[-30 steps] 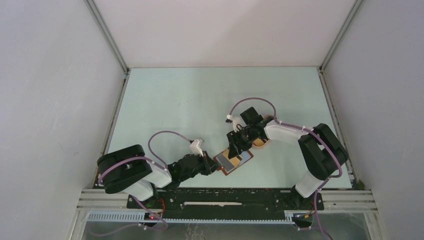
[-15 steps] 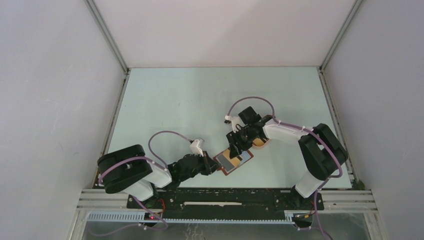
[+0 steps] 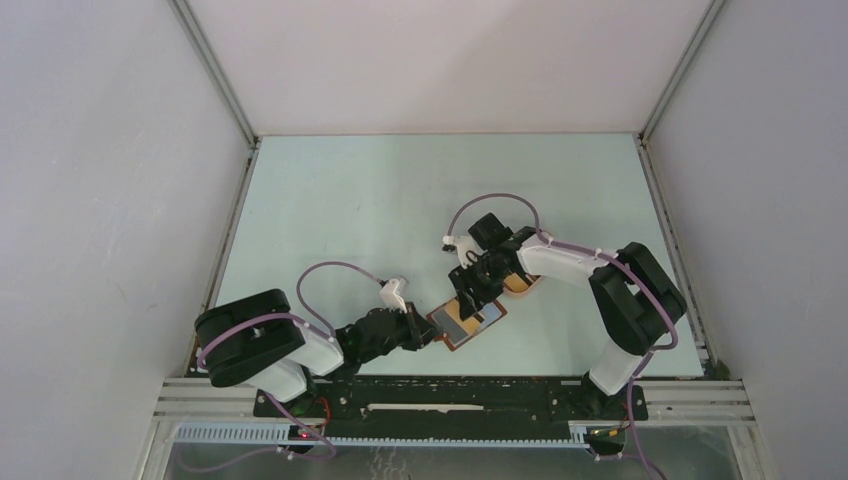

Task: Put the credit cards into the card holder
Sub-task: Insert the credit card into the card holder.

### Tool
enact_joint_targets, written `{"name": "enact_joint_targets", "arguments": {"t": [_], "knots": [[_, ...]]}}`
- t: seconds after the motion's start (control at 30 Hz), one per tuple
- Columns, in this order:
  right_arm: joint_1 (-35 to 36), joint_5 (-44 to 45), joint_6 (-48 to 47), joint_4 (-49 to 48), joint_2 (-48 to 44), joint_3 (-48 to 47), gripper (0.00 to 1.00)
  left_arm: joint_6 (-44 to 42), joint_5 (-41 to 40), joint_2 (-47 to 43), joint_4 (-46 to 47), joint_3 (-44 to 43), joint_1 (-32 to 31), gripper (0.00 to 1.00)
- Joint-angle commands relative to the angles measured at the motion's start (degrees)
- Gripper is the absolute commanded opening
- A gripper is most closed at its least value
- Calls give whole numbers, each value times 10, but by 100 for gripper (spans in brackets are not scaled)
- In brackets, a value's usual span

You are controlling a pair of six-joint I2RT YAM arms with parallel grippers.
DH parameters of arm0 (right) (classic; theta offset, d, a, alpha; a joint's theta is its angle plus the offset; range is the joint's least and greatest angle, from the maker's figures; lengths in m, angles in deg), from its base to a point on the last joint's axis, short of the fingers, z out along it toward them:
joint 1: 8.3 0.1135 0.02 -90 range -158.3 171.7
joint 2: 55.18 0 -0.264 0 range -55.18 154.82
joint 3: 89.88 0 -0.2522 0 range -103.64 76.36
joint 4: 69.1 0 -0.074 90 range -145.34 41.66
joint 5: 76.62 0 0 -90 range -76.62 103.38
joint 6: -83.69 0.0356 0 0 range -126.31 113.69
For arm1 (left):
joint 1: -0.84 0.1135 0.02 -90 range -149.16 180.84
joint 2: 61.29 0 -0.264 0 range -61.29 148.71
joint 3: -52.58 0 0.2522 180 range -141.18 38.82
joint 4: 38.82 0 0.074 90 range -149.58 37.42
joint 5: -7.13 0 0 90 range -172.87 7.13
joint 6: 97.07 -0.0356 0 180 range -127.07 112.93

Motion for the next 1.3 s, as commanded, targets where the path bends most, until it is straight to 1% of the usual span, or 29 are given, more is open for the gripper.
{"name": "enact_joint_targets", "arguments": {"t": [0.0,0.33,1.0,1.27], "knots": [[8,-1,-14,19,7,-23,59,3,-2,4,16,5,3,6],[10,3,-16,36,17,-34,56,3,-1,2,15,4,3,6],[27,0,-48,68,24,-43,54,3,0,3,15,4,4,6],[29,-14,-60,75,25,-43,53,3,0,3,16,5,4,5]]}}
